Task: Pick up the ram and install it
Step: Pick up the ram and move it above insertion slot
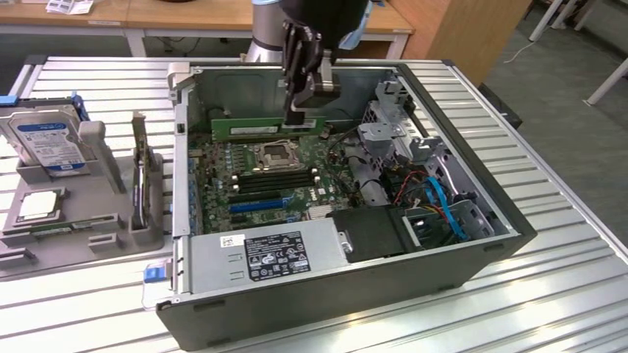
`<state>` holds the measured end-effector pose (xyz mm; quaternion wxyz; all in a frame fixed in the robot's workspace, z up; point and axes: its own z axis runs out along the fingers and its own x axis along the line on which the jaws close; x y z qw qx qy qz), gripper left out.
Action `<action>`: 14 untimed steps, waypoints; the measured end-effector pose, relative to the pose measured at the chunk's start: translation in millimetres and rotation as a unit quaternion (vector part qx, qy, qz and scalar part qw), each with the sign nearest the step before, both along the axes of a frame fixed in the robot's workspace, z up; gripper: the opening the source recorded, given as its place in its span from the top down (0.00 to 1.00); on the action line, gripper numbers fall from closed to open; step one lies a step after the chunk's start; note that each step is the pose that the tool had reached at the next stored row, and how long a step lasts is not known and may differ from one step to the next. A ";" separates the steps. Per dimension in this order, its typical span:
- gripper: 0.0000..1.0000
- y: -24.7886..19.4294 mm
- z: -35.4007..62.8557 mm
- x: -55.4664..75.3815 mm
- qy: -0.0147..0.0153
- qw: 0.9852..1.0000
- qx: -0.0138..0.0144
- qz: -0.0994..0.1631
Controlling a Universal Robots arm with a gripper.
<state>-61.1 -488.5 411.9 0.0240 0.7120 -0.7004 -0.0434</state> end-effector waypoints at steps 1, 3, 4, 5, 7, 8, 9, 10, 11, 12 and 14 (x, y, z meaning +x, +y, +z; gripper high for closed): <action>0.88 0.0 0.0 2.3 0.000 1.000 0.000 0.000; 0.88 -0.1 0.0 7.2 0.001 1.000 0.000 0.000; 0.88 -0.1 0.0 9.5 0.001 1.000 0.000 0.000; 0.88 -0.1 0.0 11.7 0.001 1.000 0.000 0.000; 0.88 -0.2 -0.1 16.2 0.002 1.000 0.000 0.000; 0.88 -0.2 0.0 17.9 0.002 1.000 0.000 0.000; 0.88 -0.2 0.0 19.4 0.002 1.000 0.000 0.000; 0.88 -0.2 0.0 21.0 0.002 1.000 0.000 0.000; 0.88 -0.2 0.0 22.6 0.002 1.000 0.000 0.000; 0.88 -0.2 0.0 23.7 0.002 1.000 0.000 0.000; 0.88 -0.2 0.0 24.6 0.002 1.000 0.000 0.000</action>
